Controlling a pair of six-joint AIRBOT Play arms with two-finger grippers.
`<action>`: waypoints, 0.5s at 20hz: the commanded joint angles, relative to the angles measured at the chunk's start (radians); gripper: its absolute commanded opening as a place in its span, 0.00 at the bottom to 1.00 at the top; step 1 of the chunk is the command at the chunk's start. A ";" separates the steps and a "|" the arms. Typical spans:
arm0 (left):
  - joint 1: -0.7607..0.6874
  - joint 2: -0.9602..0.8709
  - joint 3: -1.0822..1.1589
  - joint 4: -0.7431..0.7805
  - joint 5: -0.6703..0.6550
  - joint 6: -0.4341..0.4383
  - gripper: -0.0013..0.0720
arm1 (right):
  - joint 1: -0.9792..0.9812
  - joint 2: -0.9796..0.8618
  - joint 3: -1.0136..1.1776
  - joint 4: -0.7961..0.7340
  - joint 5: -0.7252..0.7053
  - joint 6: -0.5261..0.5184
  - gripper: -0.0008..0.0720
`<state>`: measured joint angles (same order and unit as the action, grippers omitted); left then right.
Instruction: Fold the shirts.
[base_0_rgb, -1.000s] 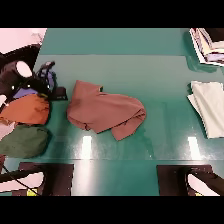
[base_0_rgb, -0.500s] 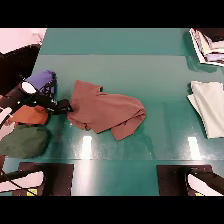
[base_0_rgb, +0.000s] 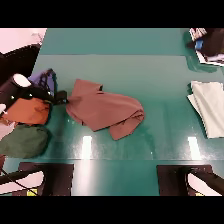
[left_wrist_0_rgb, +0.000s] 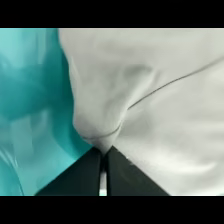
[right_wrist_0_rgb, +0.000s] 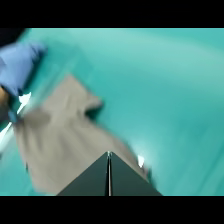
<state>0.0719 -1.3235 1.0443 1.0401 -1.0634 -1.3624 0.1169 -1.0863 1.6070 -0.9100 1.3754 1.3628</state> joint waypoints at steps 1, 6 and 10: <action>0.000 0.036 0.151 0.006 -0.035 0.005 0.06 | -0.072 0.065 -0.288 -0.008 0.025 0.035 0.04; 0.000 0.035 0.215 -0.001 -0.049 0.002 0.06 | -0.039 0.103 -0.853 0.004 -0.130 0.035 0.63; 0.000 0.034 0.214 -0.001 -0.048 0.001 0.06 | 0.171 0.020 -1.052 0.129 -0.399 0.010 0.54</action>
<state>0.0719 -1.2911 1.2476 1.0416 -1.1095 -1.3594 0.1757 -1.0248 0.7162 -0.8642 1.1618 1.3930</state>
